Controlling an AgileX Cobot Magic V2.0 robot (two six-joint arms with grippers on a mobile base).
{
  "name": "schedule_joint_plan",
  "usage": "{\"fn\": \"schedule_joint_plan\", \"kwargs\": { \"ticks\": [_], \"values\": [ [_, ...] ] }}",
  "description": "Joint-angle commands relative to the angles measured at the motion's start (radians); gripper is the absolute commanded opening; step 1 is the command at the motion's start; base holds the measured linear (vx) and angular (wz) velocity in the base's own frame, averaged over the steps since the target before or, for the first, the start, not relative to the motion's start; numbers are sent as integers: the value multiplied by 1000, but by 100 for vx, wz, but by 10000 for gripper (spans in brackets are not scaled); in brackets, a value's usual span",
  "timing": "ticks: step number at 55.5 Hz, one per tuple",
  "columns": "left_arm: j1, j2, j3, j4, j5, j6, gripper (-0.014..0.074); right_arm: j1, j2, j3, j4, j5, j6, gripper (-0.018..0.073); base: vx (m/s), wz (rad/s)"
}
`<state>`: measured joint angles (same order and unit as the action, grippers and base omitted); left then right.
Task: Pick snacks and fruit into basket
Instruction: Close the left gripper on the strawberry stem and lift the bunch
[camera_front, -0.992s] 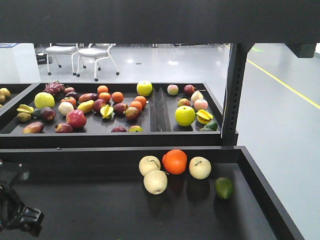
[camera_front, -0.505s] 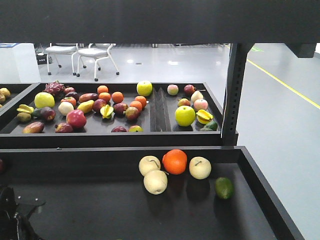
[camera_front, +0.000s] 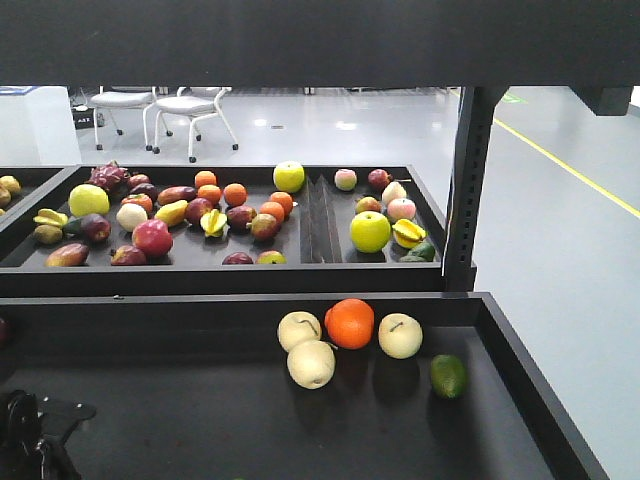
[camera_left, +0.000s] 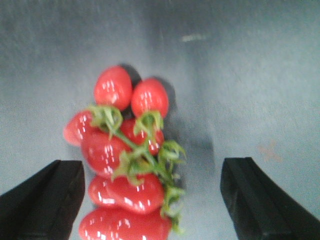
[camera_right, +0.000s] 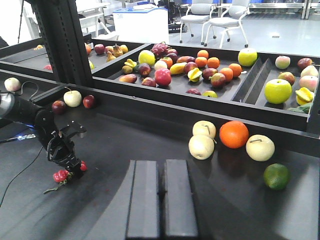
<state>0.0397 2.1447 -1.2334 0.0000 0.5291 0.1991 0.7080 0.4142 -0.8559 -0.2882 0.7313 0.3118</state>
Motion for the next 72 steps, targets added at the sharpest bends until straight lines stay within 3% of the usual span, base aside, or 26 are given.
{"fn": "schedule_joint_plan", "kwargs": {
  "ticks": [1,11,21,41,53,66,72],
  "values": [
    [2,-47,-26,5,-50,-37,622,-1,10,-28,-17,-76,-2,-7,0,0],
    [2,-15,-26,34,-33,-56,617,-1,10,-28,-17,-76,-2,-7,0,0],
    [2,6,-26,84,-29,-132,611,-1,10,-28,-17,-76,-2,-7,0,0],
    [2,8,-26,85,-17,-132,564,-1,10,-28,-17,-76,-2,-7,0,0],
    [2,-2,-26,109,21,-132,382,-1,10,-28,-20,-76,-2,-7,0,0],
    [2,-90,-26,107,31,-132,0,-1,10,-28,-20,-96,-2,-7,0,0],
    [2,-148,-26,106,37,-132,-8,-1,10,-28,-20,-97,-2,-7,0,0]
  ]
}}
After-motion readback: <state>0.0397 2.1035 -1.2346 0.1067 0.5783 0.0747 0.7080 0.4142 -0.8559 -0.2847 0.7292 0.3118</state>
